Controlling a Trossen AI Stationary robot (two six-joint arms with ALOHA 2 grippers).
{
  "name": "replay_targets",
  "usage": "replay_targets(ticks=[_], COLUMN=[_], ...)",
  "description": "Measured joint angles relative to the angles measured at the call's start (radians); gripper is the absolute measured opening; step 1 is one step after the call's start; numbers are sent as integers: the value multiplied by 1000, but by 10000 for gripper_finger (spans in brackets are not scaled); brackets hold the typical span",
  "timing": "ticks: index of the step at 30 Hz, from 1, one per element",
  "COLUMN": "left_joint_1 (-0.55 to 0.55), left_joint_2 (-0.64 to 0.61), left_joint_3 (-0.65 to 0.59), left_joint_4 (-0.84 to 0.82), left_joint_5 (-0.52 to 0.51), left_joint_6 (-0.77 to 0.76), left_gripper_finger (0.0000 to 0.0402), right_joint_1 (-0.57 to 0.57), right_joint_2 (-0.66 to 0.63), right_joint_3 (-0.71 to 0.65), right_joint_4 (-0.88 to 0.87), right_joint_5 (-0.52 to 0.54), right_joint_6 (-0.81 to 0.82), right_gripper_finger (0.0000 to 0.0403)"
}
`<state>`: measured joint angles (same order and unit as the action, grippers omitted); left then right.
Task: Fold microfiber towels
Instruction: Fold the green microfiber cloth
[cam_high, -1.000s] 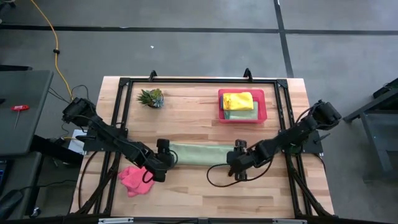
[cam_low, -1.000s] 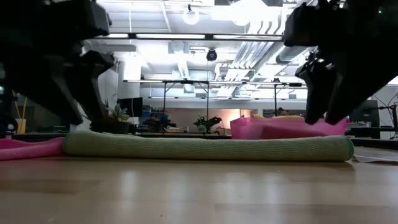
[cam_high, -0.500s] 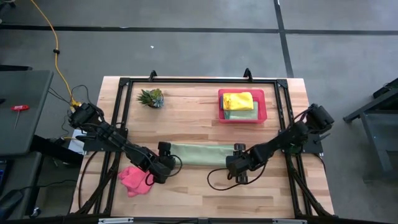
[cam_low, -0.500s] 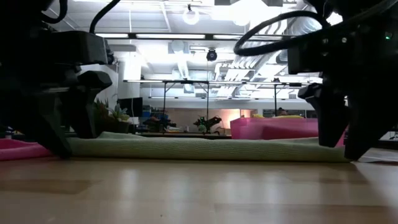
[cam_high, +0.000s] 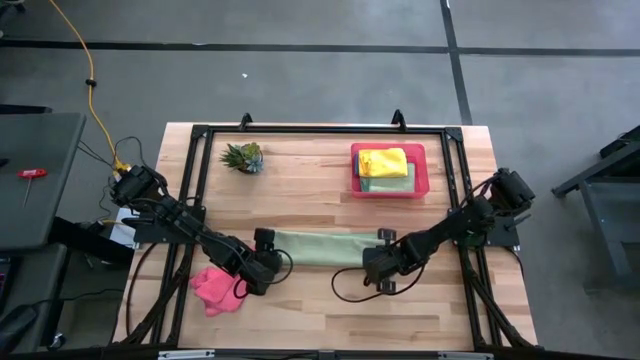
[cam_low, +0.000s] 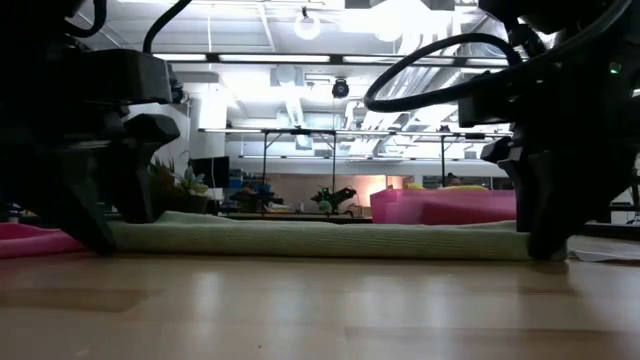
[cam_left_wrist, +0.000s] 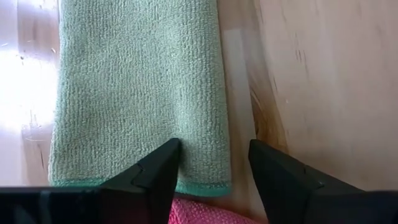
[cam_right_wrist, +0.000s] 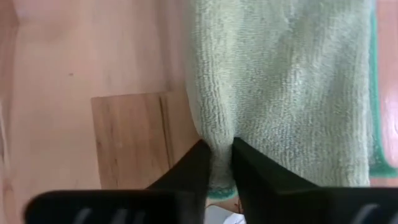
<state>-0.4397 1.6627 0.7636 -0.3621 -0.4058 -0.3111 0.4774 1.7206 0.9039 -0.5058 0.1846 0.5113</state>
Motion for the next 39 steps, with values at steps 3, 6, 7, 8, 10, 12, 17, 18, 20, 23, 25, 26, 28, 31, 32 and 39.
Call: replay_targets(ticks=[3,6,7,8,10,12,17,18,20,23,25,26,28,31,32,39], left_joint_1=[0,8,14,21,35,54,113,125,150,182,196,198,197,181,175,156], left_joint_2=[1,4,6,11,14,17,25,27,31,31,31,31,31,39,44,65], left_joint_3=[-1,-3,-3,-2,-2,-2,-3,-3,-3,-2,-2,-2,-1,1,1,1], left_joint_4=[15,43,51,58,67,76,144,162,188,223,237,240,242,254,260,287], left_joint_5=[2,4,7,10,13,13,16,18,21,54,92,109,128,129,129,124], left_joint_6=[1,0,1,1,12,37,96,106,125,158,158,158,154,129,122,78], left_gripper_finger=[162,127,114,100,71,42,9,12,16,14,8,6,4,5,6,23], right_joint_1=[0,0,0,0,0,0,4,6,13,29,42,48,57,61,61,61], right_joint_2=[0,0,0,0,0,0,0,0,0,1,1,1,2,2,2,2], right_joint_3=[0,1,1,1,1,1,1,1,1,0,0,0,0,0,0,-1], right_joint_4=[-20,-29,-31,-36,-52,-74,-161,-182,-223,-271,-286,-292,-300,-316,-317,-318], right_joint_5=[2,2,2,1,-2,-3,-4,-3,2,13,22,25,26,24,23,12], right_joint_6=[46,65,65,65,68,68,87,96,117,137,144,144,146,165,166,164], right_gripper_finger=[15,10,13,14,8,4,2,2,2,2,1,1,1,1,1,0])
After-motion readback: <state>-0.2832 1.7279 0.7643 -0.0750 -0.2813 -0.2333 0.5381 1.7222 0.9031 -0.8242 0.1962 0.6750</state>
